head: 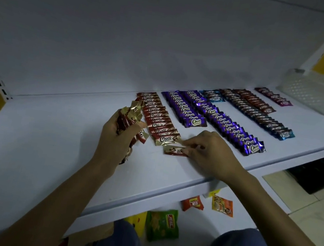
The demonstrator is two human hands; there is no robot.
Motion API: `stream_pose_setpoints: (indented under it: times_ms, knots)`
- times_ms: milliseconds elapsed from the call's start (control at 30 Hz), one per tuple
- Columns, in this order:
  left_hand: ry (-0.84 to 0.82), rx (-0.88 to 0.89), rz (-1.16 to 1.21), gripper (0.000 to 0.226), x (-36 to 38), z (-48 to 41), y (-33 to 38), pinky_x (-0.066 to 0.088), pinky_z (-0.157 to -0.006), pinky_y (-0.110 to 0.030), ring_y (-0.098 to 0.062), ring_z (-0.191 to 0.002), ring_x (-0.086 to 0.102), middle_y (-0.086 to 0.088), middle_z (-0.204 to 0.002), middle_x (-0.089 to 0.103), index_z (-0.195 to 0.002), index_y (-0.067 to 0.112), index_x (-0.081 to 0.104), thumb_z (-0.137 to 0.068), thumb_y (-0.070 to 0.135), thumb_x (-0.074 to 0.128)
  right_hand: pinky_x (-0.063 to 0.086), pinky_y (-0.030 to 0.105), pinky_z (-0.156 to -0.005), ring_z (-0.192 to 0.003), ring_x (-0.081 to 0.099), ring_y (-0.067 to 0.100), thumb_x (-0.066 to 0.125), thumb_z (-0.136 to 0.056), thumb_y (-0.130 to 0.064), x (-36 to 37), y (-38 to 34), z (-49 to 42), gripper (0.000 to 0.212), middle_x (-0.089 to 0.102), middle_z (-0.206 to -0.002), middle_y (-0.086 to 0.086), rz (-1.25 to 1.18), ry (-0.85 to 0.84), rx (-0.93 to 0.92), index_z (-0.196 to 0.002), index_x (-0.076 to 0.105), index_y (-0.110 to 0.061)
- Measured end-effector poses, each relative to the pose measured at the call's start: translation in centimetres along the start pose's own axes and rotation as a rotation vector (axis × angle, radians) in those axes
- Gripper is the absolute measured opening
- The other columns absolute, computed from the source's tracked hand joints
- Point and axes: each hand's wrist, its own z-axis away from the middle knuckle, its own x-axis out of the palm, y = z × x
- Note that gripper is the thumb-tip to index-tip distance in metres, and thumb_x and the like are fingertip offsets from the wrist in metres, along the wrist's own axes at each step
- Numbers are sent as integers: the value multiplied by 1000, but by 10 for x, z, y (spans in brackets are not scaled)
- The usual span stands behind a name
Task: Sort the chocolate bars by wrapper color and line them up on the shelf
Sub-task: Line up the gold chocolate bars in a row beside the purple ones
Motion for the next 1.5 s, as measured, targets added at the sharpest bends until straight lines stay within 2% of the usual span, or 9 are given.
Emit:
stream_pose_setpoints:
  times_ms: [133,200,567,700,800,1067,1200,1367,1500]
  knots:
    - [2,-2,26,9,-1,2,1,36,-43,-21,-28,-72,46,-13,-89,64,-92,24,61,-92,15,59,43,35,-75,-88,51,17,69,-84,-30,0,-1,-1,4,61,-87,-7,-26,13,4,-87,67,-32]
    - [2,-3,21,9,-1,2,2,36,-43,-21,-27,-74,48,-14,-90,64,-91,24,61,-91,15,59,41,31,-72,-83,51,11,71,-83,-27,-1,-4,-3,15,56,-78,-19,-93,25,-5,-79,58,-33]
    - [-1,4,-6,5,1,3,3,36,-42,-21,-25,-63,45,-17,-90,64,-90,21,61,-90,16,61,39,40,-87,-99,48,16,70,-83,-29,8,-9,-22,16,65,-104,-2,-44,135,-53,-99,72,-26]
    - [-1,4,-6,7,1,2,3,36,-42,-22,-21,-58,45,-15,-88,65,-89,23,61,-90,16,62,40,40,-87,-96,52,16,70,-84,-28,6,-9,-25,6,66,-96,-6,-73,115,-60,-90,67,-27]
    - [1,9,-7,6,0,2,2,37,-42,-22,-21,-58,46,-15,-86,65,-90,22,61,-91,16,61,47,41,-85,-83,59,10,67,-85,-21,3,-10,-19,10,66,-84,-9,-203,108,-79,-82,58,-26]
    - [4,11,2,6,1,2,3,38,-40,-20,-21,-61,49,-18,-92,67,-89,22,61,-90,16,61,49,14,-67,-71,59,3,55,-89,2,-15,-25,-8,20,66,-79,-1,-840,77,127,-81,66,-14]
    - [-2,15,-3,7,1,3,3,37,-41,-20,-15,-56,49,-14,-87,67,-89,22,61,-90,15,61,46,16,-64,-72,61,9,48,-89,1,-33,-29,-15,31,68,-84,-2,-624,25,105,-78,72,-17]
    - [-7,15,9,6,1,3,4,34,-40,-20,-27,-69,48,-18,-90,64,-91,21,61,-91,14,60,45,31,-77,-77,54,7,60,-79,-18,-21,-50,-29,11,56,-75,-21,-118,-202,-135,-80,67,-27]
    - [-6,18,11,9,1,3,4,37,-40,-18,-25,-66,52,-10,-88,67,-90,21,61,-91,13,60,48,32,-74,-82,57,11,66,-78,-3,-11,-46,-21,25,63,-89,-8,-214,-187,-122,-101,68,-14]
